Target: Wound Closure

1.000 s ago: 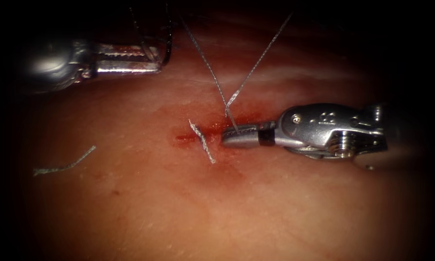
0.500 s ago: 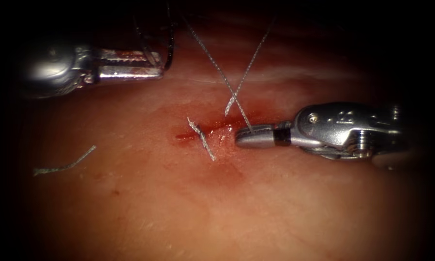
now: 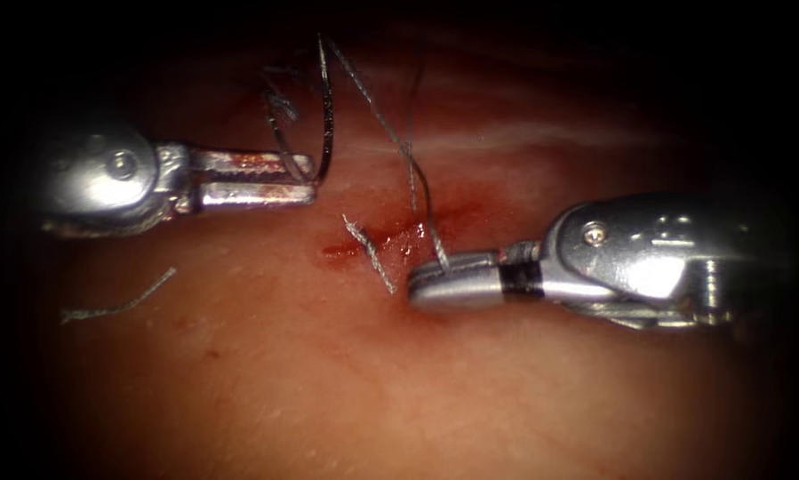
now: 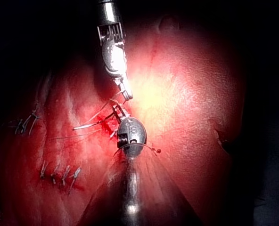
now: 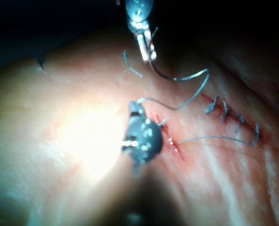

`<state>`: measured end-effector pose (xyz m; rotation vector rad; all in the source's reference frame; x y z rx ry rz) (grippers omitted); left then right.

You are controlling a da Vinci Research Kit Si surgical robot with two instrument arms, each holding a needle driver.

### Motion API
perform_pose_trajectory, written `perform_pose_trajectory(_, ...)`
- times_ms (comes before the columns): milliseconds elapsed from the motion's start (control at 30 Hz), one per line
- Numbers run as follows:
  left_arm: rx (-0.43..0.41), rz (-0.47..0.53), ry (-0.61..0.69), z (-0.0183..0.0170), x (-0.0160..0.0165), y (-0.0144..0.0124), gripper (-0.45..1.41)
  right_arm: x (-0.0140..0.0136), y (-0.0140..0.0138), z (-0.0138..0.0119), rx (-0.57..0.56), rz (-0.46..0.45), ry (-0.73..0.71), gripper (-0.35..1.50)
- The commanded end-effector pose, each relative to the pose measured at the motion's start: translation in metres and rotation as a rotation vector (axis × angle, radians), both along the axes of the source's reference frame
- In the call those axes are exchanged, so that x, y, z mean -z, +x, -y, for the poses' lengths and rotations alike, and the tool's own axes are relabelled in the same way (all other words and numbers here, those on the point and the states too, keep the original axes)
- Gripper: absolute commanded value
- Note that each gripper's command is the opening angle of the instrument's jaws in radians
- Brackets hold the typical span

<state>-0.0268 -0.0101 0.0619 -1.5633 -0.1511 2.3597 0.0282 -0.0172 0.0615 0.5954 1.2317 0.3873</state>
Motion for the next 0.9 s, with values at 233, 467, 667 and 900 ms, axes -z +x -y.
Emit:
perform_pose_trajectory(233, 0.03, -0.025, -0.001, -0.0007, -0.0005, 0.0021, -0.45, -0.0017, 0.0001, -0.0002, -0.052, 0.029, -0.134, 1.3)
perform_pose_trajectory(467, 0.06, -0.047, -0.003, -0.0012, -0.0005, 0.0045, -0.45, -0.0045, -0.0013, 0.0001, -0.068, 0.06, -0.156, 1.31)
perform_pose_trajectory(667, 0.071, -0.052, -0.004, -0.0011, -0.0003, 0.0046, -0.45, -0.0071, -0.0018, -0.0002, -0.086, 0.118, -0.173, 1.25)
perform_pose_trajectory(900, 0.074, -0.046, -0.002, -0.001, 0.0001, 0.0046, -0.45, -0.0102, -0.001, -0.001, -0.131, 0.159, -0.182, 1.21)
